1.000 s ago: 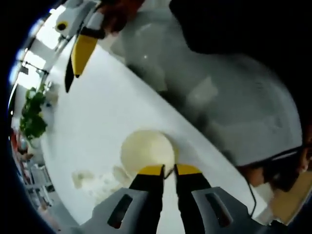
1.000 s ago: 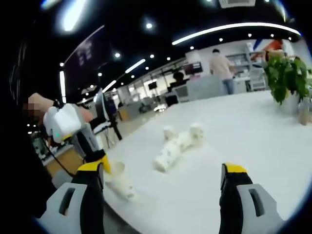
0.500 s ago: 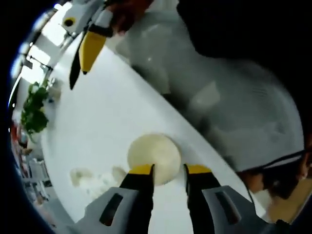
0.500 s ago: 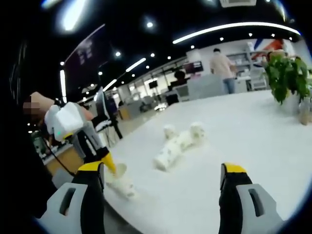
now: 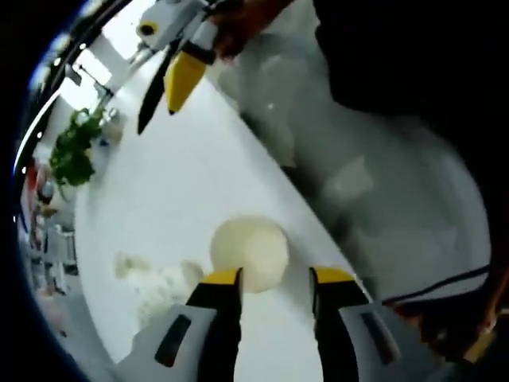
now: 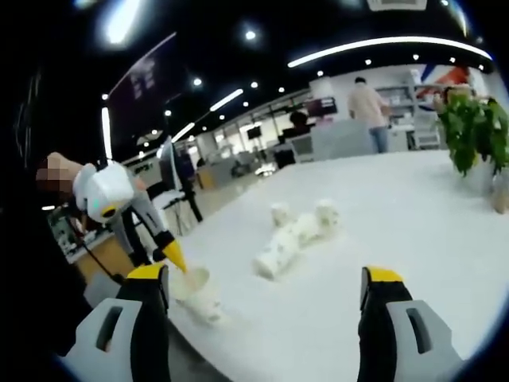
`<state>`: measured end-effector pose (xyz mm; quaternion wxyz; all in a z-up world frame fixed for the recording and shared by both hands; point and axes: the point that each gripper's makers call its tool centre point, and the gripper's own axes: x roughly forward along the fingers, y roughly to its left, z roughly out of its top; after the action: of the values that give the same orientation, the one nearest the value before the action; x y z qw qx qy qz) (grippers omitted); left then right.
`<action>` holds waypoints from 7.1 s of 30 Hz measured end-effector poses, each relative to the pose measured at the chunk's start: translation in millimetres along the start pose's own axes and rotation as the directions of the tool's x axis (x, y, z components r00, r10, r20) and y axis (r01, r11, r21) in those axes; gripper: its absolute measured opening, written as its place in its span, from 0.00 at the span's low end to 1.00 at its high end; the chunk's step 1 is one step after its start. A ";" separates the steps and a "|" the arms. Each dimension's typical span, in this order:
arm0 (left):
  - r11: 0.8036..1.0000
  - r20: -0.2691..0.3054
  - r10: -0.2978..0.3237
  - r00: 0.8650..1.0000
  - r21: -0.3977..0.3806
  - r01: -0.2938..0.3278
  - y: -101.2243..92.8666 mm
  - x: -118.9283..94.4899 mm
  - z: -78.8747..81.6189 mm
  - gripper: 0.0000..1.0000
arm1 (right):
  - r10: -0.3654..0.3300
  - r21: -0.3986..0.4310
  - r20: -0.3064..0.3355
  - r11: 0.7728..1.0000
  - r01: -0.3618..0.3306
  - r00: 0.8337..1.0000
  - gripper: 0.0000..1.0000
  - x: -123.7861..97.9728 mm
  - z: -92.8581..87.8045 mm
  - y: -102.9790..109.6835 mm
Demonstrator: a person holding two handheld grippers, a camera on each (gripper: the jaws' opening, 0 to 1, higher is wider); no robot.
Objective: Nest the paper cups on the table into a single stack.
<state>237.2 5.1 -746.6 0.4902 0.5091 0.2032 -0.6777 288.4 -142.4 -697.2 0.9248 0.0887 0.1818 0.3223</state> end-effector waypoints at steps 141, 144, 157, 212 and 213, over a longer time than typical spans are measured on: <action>0.229 -0.002 0.695 0.719 -0.947 -0.223 -16.9 -52.5 -122.7 0.97 | -0.038 0.489 -0.429 0.831 0.267 0.902 0.64 216.0 -49.8 -31.6; 0.227 -0.005 0.690 0.724 -0.948 -0.224 -19.1 -51.2 -123.8 0.97 | -0.039 0.487 -0.436 0.830 0.272 0.899 0.60 219.8 -50.7 -33.3; 0.210 -0.022 0.684 0.729 -0.951 -0.226 -26.1 -52.0 -132.0 0.97 | -0.042 0.500 -0.452 0.815 0.292 0.891 0.40 225.0 -55.7 -38.6; 0.236 -0.026 0.706 0.708 -0.934 -0.269 -17.7 -72.4 -134.0 0.95 | 0.046 0.626 -0.243 0.771 0.120 0.969 0.35 178.0 -20.1 -23.7; 0.240 -0.021 0.708 0.706 -0.933 -0.269 -17.0 -73.0 -132.8 0.95 | 0.047 0.626 -0.231 0.771 0.111 0.972 0.35 174.3 -17.8 -21.3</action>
<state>287.7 148.8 -738.5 0.9003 0.0528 0.2446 -0.3562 420.0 -48.5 -768.1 0.8179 0.3540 0.3886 0.2340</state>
